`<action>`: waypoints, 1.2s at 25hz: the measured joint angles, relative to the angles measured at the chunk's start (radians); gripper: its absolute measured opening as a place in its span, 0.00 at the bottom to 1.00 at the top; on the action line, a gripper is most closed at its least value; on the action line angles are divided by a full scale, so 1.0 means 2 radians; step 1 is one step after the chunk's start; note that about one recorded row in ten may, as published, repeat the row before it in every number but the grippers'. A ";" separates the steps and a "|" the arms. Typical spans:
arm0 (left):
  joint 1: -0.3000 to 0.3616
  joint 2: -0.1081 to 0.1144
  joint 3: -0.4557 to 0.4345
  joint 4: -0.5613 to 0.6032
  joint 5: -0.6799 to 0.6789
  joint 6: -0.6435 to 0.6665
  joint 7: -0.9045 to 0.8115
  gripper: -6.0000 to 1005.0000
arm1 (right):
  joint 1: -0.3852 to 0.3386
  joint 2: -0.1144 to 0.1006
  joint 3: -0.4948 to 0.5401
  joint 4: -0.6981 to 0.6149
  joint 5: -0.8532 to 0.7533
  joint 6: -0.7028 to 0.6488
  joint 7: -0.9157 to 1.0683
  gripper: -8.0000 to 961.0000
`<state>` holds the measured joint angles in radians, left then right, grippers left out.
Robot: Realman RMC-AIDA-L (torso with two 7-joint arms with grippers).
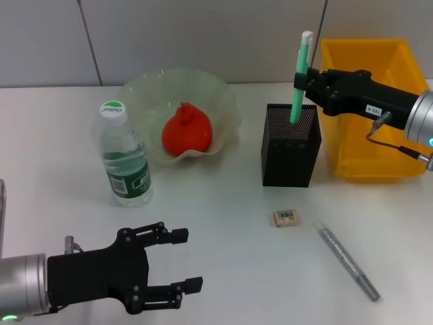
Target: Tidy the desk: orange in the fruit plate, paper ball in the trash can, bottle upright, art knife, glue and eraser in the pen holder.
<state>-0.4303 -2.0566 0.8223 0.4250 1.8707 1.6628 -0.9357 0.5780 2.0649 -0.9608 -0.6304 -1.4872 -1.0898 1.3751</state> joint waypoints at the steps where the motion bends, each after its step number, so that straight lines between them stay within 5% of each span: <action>1: 0.000 0.000 0.000 0.000 0.000 0.000 0.000 0.79 | 0.000 0.000 0.000 0.001 0.000 0.002 0.000 0.27; 27: 0.004 0.000 0.000 -0.003 -0.001 0.001 0.000 0.79 | -0.004 0.004 0.000 0.005 -0.006 0.007 0.000 0.30; 30: 0.004 0.000 0.000 -0.003 -0.001 0.001 -0.001 0.79 | -0.007 0.004 0.003 0.003 -0.003 0.001 0.003 0.40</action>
<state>-0.4218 -2.0570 0.8222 0.4188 1.8682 1.6654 -0.9383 0.5639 2.0733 -0.9540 -0.6250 -1.4931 -1.0878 1.3806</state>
